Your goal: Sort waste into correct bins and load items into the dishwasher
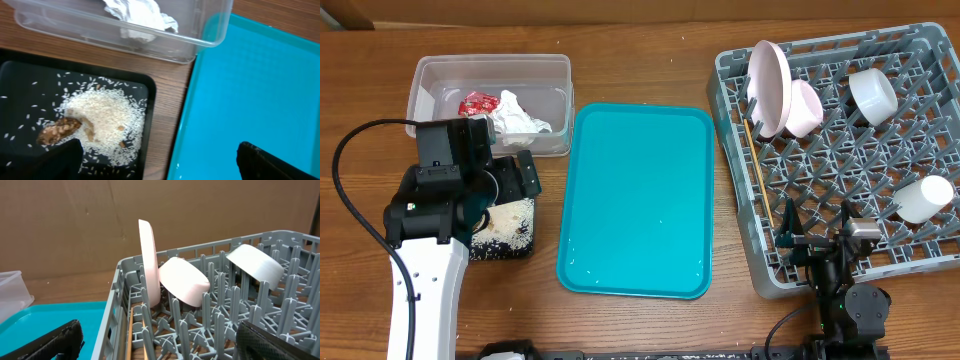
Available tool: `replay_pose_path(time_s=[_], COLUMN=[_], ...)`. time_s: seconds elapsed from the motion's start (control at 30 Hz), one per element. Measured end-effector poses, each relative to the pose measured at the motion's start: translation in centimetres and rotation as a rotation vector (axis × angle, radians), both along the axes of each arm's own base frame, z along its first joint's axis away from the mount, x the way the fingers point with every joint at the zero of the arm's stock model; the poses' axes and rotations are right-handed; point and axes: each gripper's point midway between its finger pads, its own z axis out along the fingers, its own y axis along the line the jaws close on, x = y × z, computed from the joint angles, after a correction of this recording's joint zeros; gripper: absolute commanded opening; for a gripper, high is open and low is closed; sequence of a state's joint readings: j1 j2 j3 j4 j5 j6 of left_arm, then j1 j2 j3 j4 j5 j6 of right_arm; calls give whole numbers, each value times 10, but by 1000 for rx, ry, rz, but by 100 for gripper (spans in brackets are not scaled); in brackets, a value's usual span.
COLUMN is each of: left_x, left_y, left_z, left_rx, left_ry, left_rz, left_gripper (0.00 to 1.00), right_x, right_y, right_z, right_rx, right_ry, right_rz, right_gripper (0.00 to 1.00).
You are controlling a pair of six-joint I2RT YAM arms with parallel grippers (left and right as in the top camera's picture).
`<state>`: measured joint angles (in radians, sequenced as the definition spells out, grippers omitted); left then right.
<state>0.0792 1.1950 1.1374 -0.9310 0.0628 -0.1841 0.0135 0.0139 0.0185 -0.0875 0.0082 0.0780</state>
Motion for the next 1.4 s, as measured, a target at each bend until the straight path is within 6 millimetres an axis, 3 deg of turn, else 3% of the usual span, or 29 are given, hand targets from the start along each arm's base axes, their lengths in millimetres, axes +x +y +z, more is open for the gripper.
replay_pose_path(time_s=[0.17,0.33,0.4,0.53,0.63,0.73,1.1,1.27,1.4], left_x=[-4,-4,-4,-6,-15,-27,-49,-57,-59], left_y=[2,-2,-2,-2,-2,-3,6,7,7], left_z=[15,49,50,24,-2,-17,-28,-68,-51], left_rx=[37,58,64,51,34,26,42,50,58], left_ry=[-74,-354,-458,-607,-674,-747,-917,-796,-871], left_rz=[9,1,5,24,40,48,104,111,109], left_gripper=[100,100,100,100,100,100,100,100,100], right_x=[0,0,0,0,0,0,0,0,0], right_y=[0,0,0,0,0,0,0,0,0], right_z=[0,0,0,0,0,0,0,0,0], right_rx=[0,0,0,0,0,0,0,0,0], right_ry=[0,1,1,1,0,1,1,0,0], right_rz=[0,0,0,0,0,0,0,0,0], right_gripper=[100,100,100,100,100,100,100,100,100])
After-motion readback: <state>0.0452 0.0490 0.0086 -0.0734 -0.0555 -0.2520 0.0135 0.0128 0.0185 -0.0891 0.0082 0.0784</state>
